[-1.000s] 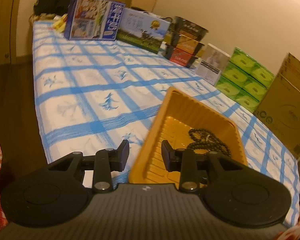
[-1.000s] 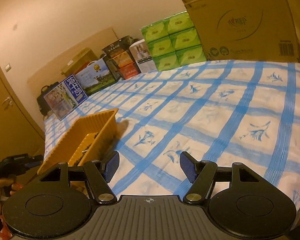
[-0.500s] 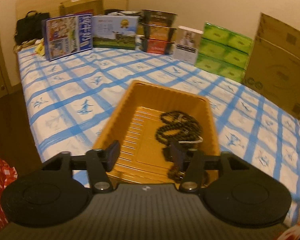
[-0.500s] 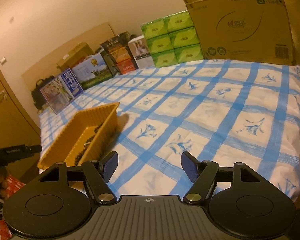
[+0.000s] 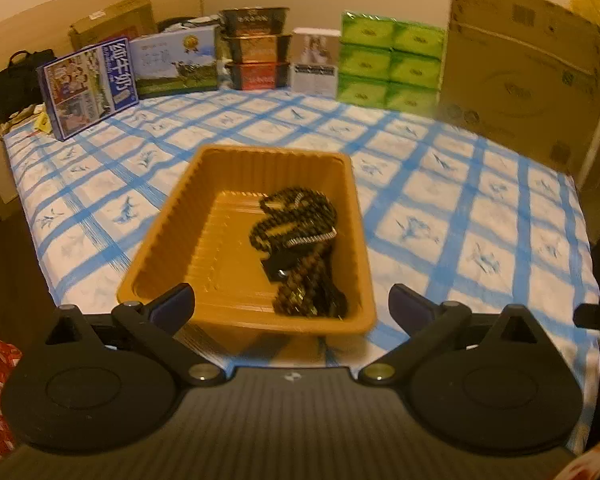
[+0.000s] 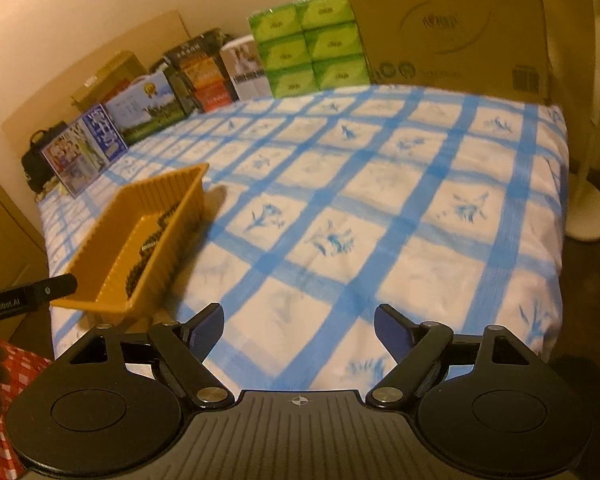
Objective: Organize jewelry
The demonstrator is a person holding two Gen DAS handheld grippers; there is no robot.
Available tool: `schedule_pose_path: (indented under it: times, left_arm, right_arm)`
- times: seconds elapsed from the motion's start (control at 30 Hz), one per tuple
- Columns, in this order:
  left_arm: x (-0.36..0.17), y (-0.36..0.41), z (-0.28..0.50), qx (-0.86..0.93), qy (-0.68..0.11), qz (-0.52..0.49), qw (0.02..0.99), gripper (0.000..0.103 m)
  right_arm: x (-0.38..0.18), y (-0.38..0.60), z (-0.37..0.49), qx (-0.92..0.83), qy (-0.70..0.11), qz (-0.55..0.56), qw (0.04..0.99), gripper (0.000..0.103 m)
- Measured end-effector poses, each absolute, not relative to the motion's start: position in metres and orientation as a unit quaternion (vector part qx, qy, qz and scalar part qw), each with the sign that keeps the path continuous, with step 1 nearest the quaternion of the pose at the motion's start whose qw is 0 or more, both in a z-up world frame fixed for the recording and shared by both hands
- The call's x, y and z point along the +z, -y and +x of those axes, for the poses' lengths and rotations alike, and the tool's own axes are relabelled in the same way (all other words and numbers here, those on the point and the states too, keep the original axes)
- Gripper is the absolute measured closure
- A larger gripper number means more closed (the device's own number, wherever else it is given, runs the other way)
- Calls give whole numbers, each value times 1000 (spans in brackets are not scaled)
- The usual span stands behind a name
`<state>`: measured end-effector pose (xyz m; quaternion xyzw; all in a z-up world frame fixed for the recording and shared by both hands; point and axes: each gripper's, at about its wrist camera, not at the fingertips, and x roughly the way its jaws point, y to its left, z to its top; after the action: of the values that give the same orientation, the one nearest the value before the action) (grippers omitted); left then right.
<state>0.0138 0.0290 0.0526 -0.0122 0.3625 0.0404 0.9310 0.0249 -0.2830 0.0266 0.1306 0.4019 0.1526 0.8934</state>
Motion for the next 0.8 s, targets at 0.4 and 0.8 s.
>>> schedule_pose_path:
  times: [0.4,0.8]
  left_arm:
    - [38,1,-8,10,-405,-7,914,1]
    - [27,17,-15,-8,-432,-19,902,1]
  right_arm:
    - [19,273,2,138,-437,98,883,21]
    - [15,258,-3,146,-450,74,878,21]
